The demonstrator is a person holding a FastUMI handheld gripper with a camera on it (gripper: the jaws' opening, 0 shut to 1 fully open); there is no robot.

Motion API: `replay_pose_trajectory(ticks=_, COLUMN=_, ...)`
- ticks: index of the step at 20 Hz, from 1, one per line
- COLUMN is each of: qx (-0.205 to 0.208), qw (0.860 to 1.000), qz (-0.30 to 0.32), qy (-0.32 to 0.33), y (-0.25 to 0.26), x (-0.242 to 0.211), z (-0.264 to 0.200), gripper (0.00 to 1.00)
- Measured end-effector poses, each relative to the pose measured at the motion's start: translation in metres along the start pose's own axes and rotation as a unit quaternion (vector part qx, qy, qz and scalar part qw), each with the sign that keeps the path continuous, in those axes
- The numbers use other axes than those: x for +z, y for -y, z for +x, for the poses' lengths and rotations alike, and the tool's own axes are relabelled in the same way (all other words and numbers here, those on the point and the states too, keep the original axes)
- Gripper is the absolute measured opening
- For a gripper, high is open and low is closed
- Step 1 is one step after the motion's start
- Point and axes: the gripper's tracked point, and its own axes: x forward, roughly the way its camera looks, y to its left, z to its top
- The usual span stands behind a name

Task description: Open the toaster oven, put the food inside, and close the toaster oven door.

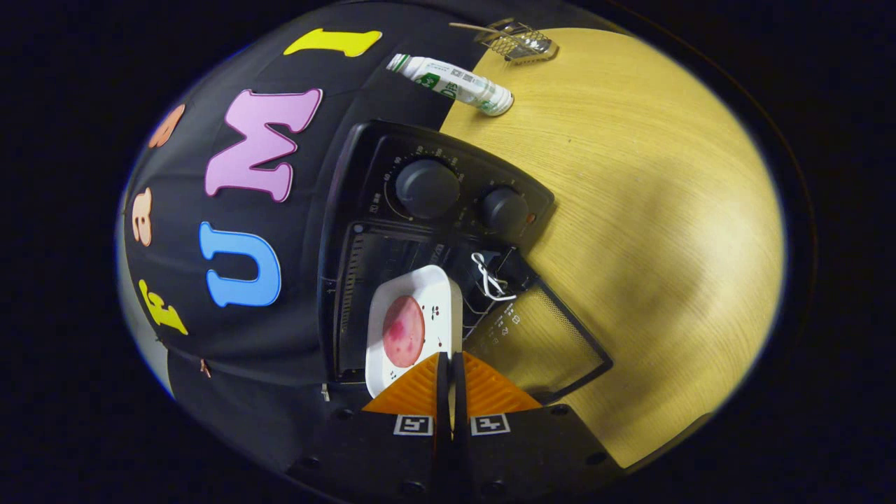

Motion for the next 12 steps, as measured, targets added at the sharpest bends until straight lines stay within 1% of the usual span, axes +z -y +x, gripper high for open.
replay_pose_trajectory(ticks=2, qx=-0.002, qw=1.000, qz=0.014, qy=0.005, y=-0.004, x=-0.004, z=0.017, gripper=0.05)
replay_pose_trajectory(ticks=5, qx=-0.008, qw=0.999, qz=0.018, qy=0.037, y=-0.011, x=-0.003, z=0.036, gripper=0.05)
replay_pose_trajectory(ticks=10, qx=-0.009, qw=0.995, qz=0.039, qy=0.086, y=-0.023, x=0.011, z=0.057, gripper=0.05)
replay_pose_trajectory(ticks=12, qx=-0.006, qw=0.994, qz=0.049, qy=0.092, y=-0.027, x=0.012, z=0.066, gripper=0.05)
